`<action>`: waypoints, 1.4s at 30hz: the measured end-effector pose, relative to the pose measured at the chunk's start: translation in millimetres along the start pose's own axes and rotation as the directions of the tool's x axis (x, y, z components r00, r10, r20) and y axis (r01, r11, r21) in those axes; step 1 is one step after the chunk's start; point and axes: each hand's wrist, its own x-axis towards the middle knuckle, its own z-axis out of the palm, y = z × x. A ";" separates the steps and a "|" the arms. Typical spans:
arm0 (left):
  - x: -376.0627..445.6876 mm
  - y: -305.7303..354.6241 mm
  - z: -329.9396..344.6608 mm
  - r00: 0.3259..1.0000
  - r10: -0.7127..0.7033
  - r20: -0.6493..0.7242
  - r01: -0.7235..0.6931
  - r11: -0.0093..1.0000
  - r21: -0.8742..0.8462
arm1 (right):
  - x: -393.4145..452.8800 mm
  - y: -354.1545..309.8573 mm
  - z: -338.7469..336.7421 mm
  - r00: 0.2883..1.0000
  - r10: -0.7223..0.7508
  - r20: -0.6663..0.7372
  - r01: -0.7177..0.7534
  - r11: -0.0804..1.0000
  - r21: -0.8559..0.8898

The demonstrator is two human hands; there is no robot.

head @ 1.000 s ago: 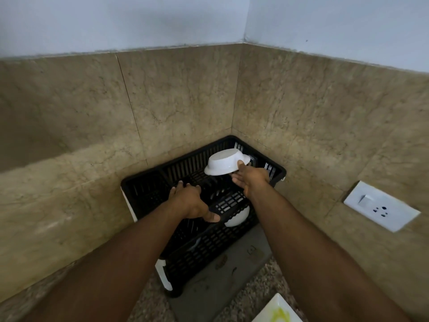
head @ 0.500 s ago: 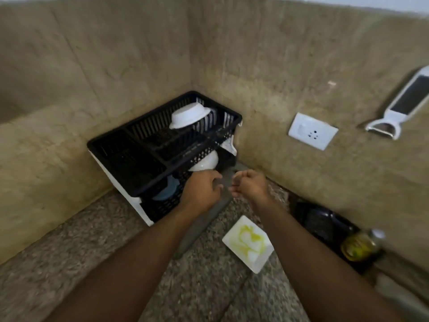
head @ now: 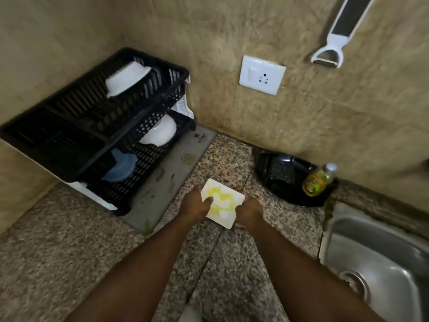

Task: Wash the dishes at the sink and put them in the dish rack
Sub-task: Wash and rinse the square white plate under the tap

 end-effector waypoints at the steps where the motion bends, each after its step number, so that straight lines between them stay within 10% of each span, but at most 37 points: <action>1: -0.7 0.0 3.4 1.000 0.002 -0.030 -0.003 1.000 -0.014 | 20.2 15.9 6.4 1.000 -0.006 -0.004 0.006 0.999 0.038; 22: -138.6 200.8 215.5 0.996 0.066 0.057 -0.013 0.757 -0.653 | -56.2 226.3 -290.1 0.968 -0.072 -0.239 0.167 0.897 0.408; 30: -188.7 304.1 273.3 0.992 0.121 0.020 -0.069 0.690 -0.720 | -63.5 266.3 -435.3 0.589 -0.013 -0.808 0.287 0.938 0.195; 38: -211.2 353.7 301.8 0.985 0.169 -0.034 -0.146 0.715 -0.684 | -41.9 277.5 -501.3 0.626 -0.125 -0.770 0.252 0.967 0.047; 42: -214.3 365.7 311.2 0.980 0.193 -0.039 -0.167 0.712 -0.682 | -26.1 285.0 -500.9 0.693 -0.009 -0.721 0.296 0.915 0.273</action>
